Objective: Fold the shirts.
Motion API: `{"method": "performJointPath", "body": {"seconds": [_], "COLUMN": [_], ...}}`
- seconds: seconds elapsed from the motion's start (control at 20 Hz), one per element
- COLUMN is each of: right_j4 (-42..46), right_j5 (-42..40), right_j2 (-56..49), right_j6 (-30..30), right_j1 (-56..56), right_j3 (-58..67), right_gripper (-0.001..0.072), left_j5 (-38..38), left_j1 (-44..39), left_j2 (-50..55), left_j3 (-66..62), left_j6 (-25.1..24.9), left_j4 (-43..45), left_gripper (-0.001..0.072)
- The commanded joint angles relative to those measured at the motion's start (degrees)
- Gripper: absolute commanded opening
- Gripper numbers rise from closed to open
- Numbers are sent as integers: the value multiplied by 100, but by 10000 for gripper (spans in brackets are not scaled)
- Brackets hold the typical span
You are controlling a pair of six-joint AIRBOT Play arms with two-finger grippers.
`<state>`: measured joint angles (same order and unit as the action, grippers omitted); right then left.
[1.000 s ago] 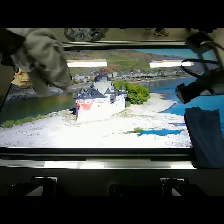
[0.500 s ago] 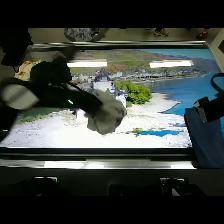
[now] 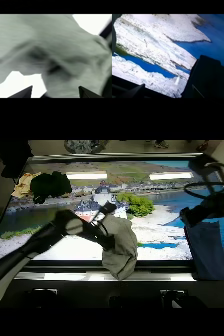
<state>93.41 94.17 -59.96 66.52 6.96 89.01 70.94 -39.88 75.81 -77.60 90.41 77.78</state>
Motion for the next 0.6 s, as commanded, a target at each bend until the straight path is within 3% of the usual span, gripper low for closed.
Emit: {"method": "performJointPath", "body": {"seconds": [0.0,0.2,0.35,0.55], "right_j4": [-1165,-2535,-3042,-3449], "right_j5": [308,-387,-774,-811], "right_j2": [-614,-717,-717,-717], "right_j6": [-251,-330,-509,-844], "right_j1": [9,9,9,9], "right_j3": [-199,-1602,-2837,-3860], "right_gripper": [676,676,686,686], "left_j5": [323,120,-616,-1215], "left_j1": [1300,2260,2197,1991], "left_j2": [-208,-109,105,651], "left_j3": [-212,780,1770,1971], "left_j6": [-7,-437,-1016,-1296], "left_j4": [476,-525,-1753,-2076], "left_gripper": [716,713,705,705]}}
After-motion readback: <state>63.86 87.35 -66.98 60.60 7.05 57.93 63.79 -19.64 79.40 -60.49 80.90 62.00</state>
